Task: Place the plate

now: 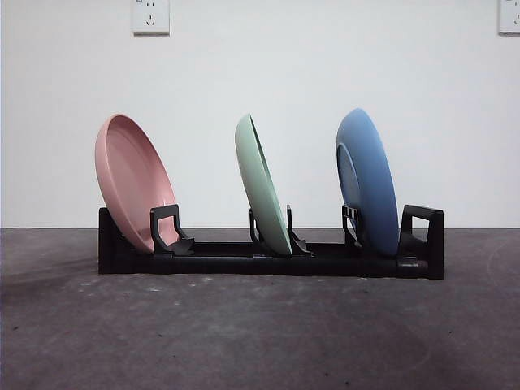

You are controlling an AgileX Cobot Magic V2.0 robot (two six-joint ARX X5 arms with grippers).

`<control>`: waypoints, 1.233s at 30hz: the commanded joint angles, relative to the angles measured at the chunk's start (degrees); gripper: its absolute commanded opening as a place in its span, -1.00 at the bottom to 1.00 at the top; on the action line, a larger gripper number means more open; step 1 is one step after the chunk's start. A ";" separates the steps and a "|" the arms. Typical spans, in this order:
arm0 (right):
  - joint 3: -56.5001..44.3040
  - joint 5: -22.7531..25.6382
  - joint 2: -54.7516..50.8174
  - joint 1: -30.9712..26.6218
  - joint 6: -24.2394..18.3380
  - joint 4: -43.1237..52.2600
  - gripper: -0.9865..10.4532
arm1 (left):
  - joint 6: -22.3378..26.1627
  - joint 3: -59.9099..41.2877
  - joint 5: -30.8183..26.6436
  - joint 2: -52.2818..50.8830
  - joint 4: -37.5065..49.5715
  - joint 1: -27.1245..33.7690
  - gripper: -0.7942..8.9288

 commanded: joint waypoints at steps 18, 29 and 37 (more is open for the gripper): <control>15.76 -21.70 22.36 9.46 -13.73 -3.21 -0.81 | 10.64 17.70 18.40 17.33 -9.57 -10.25 -0.80; 15.76 -21.66 22.32 9.64 -13.57 -3.93 -0.80 | 14.45 17.70 18.60 17.35 -9.44 -11.32 -0.78; 15.76 -20.81 22.34 9.64 -13.62 -4.46 -0.43 | 14.45 17.70 18.60 17.35 -9.44 -11.37 -0.35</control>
